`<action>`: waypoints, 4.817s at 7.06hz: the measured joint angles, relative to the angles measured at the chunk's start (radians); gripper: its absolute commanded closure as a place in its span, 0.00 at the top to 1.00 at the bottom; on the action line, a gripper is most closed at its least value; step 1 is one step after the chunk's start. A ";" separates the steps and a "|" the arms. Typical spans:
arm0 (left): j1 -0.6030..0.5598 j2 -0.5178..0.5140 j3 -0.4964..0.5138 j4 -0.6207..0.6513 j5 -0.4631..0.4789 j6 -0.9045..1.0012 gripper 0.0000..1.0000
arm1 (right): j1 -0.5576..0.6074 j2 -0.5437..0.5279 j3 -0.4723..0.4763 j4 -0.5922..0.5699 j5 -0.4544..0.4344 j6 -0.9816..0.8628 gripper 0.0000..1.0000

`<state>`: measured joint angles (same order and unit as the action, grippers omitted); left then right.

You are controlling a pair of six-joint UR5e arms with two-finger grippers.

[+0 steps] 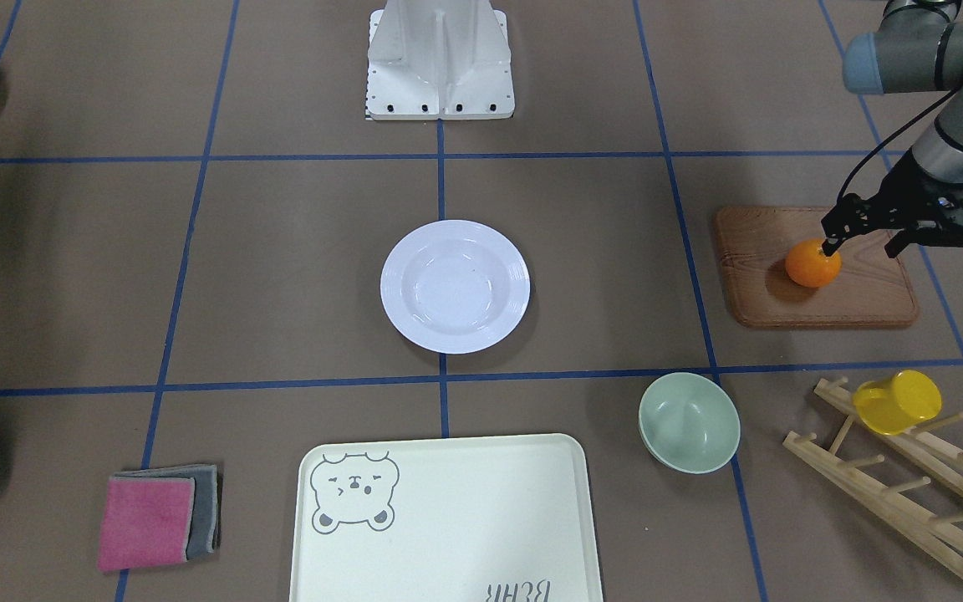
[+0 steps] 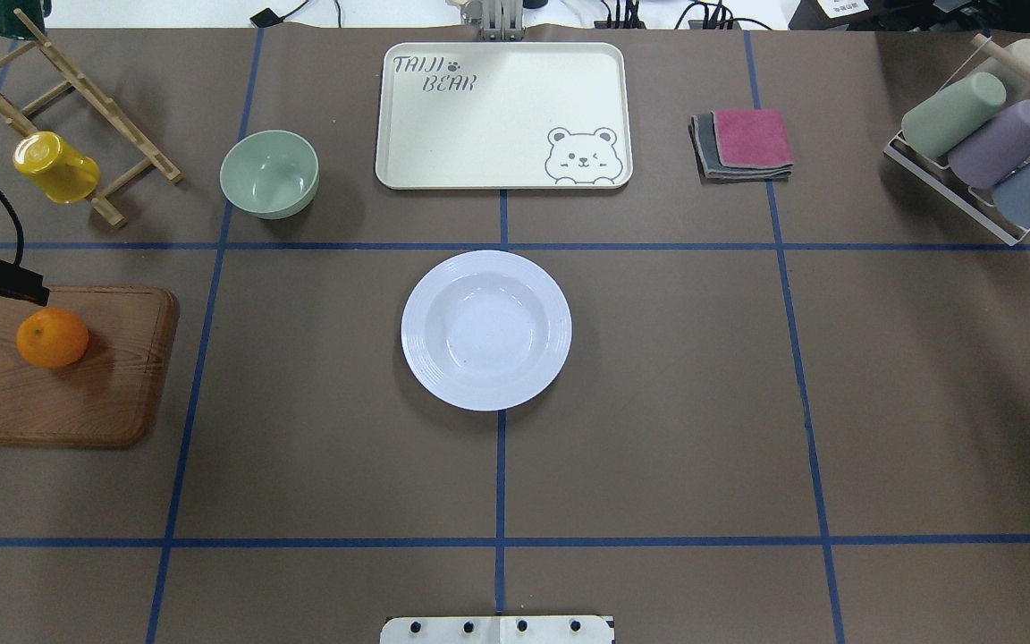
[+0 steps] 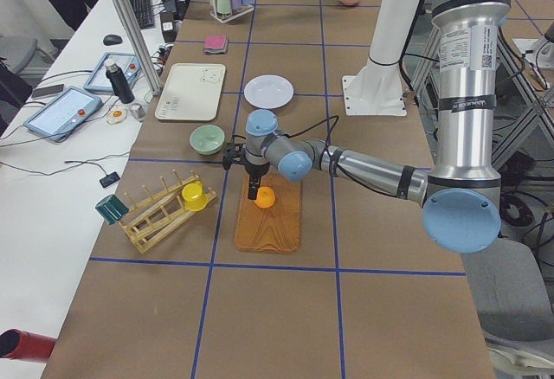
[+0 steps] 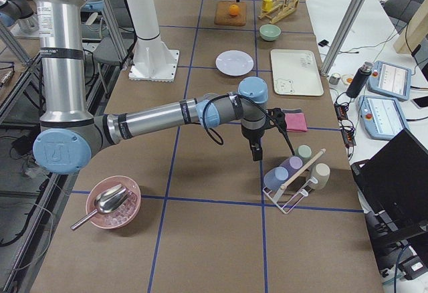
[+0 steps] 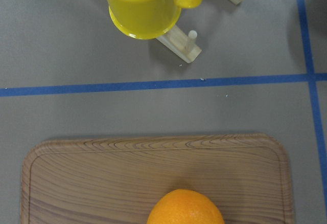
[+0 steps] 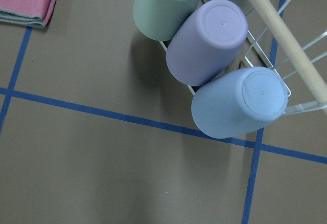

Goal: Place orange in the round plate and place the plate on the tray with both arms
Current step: 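Lower the left gripper onto the orange on the wooden board and grasp it, then carry the orange with the left gripper and lower it onto the white plate, then open the left gripper and withdraw the left arm from the plate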

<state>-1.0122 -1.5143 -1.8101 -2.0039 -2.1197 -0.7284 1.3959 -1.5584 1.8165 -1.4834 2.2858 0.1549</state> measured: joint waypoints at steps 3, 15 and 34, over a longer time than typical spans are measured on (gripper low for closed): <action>0.067 -0.001 0.073 -0.120 0.018 -0.056 0.99 | 0.000 0.000 -0.001 0.000 0.000 0.000 1.00; 0.142 -0.226 -0.081 0.172 0.030 -0.219 0.00 | 0.000 -0.003 0.004 0.001 0.000 0.011 1.00; 0.190 -0.488 -0.145 0.549 0.134 -0.129 0.99 | -0.142 0.002 0.078 0.278 0.097 0.532 1.00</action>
<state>-0.8218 -2.0026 -1.9552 -1.4550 -1.9860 -0.8569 1.2537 -1.5561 1.8945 -1.2057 2.3832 0.6868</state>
